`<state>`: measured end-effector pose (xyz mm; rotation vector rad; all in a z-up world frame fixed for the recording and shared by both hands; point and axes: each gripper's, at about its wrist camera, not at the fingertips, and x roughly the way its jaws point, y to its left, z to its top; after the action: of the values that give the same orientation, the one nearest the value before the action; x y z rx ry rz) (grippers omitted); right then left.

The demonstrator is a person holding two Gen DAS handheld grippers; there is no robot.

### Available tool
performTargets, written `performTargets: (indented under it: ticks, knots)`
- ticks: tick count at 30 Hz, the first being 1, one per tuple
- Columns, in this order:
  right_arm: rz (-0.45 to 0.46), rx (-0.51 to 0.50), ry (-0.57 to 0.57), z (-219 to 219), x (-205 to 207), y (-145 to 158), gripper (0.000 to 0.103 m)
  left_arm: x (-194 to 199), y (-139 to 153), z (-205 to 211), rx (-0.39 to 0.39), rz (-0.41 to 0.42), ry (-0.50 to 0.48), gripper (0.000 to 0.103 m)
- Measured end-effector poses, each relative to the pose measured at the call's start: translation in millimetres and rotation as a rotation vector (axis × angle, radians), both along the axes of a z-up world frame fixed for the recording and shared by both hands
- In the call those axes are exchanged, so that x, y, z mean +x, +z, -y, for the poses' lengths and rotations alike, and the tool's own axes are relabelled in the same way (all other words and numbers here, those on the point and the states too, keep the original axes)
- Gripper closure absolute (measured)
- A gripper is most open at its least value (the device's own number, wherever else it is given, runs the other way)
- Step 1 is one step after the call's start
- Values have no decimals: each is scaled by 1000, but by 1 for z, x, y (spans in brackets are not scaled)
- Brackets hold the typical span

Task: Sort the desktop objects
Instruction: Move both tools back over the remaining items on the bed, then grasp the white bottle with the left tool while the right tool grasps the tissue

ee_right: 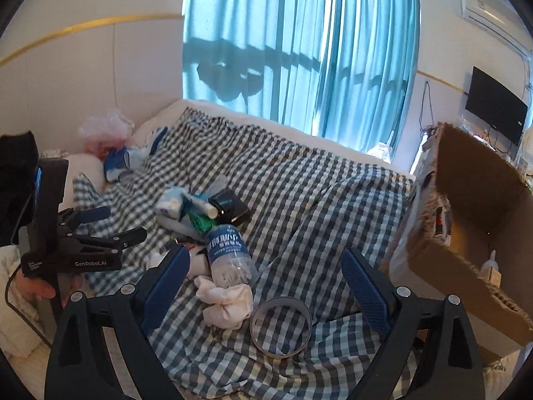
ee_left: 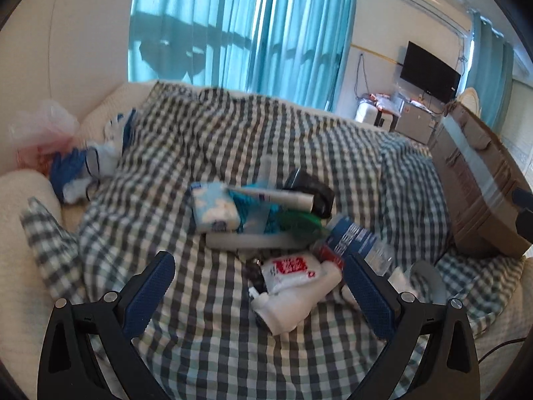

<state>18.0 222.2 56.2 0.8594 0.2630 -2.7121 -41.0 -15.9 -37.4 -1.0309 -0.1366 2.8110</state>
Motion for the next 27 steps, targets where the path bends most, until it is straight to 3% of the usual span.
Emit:
performTargets:
  ticks: [5, 12, 17, 24, 25, 26, 27]
  knots:
    - [31, 62, 17, 13, -12, -29, 11, -14, -36, -5, -1, 83, -29, 0]
    - [104, 173, 105, 36, -26, -74, 13, -17, -53, -22, -85, 101, -103, 0]
    - [250, 188, 127, 37, -54, -118, 39, -17, -66, -21, -109, 141, -95, 0]
    - [270, 196, 161, 46, -62, -129, 43, -21, -74, -28, -123, 146, -109, 0]
    - [276, 193, 168, 47, -63, -130, 54, -22, -76, -30, -115, 148, -112, 0]
    - [286, 192, 173, 48, -64, -131, 74, -23, -77, -32, -113, 148, -112, 0]
    - [302, 191, 175, 48, -66, -133, 79, -24, -79, -34, -115, 146, -110, 0]
